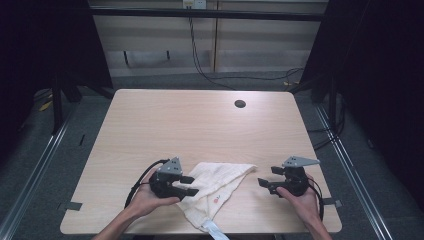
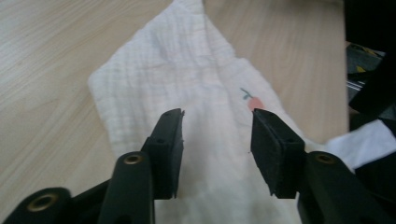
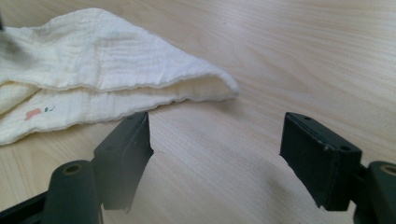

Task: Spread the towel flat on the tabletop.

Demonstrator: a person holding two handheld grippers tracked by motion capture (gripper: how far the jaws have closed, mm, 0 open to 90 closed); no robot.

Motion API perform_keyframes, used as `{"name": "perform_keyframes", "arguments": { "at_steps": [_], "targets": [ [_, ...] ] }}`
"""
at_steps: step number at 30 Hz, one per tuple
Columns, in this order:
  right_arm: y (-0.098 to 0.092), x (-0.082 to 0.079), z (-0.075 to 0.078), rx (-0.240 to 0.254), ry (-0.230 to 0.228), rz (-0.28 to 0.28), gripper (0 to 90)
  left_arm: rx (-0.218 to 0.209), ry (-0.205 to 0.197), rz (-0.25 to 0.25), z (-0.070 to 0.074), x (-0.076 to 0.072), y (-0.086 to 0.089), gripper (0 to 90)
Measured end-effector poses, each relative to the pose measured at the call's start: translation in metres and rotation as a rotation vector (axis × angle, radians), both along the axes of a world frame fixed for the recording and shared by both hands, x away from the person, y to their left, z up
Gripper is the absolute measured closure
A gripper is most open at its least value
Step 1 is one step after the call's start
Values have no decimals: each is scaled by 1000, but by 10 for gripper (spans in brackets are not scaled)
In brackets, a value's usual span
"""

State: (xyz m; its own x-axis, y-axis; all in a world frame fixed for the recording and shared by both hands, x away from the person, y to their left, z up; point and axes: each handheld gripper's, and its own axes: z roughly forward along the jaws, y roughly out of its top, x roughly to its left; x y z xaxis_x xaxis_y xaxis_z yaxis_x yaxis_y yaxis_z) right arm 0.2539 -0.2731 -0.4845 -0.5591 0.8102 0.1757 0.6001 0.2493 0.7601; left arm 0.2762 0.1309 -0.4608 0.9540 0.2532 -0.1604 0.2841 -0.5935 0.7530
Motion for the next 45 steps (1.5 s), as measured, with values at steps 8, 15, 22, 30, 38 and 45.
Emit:
{"name": "perform_keyframes", "arguments": {
  "at_steps": [8,15,22,30,38,45],
  "targets": [
    [3,2,0,-8,4,-1,242,32,-14,-67,-12,-17,8,698],
    [0,2,0,-10,2,-3,242,71,-28,-96,-19,-18,3,673],
    [-1,1,0,-11,0,0,242,118,-8,-89,-29,-20,-1,619],
    [0,2,-1,-16,6,-3,242,82,27,-78,-25,-14,5,832],
    [1,3,-2,-14,14,3,247,-34,-22,-6,0,-10,16,888],
    [2,3,-2,-12,3,13,262,-121,-31,136,8,6,36,889]
  ]
}}
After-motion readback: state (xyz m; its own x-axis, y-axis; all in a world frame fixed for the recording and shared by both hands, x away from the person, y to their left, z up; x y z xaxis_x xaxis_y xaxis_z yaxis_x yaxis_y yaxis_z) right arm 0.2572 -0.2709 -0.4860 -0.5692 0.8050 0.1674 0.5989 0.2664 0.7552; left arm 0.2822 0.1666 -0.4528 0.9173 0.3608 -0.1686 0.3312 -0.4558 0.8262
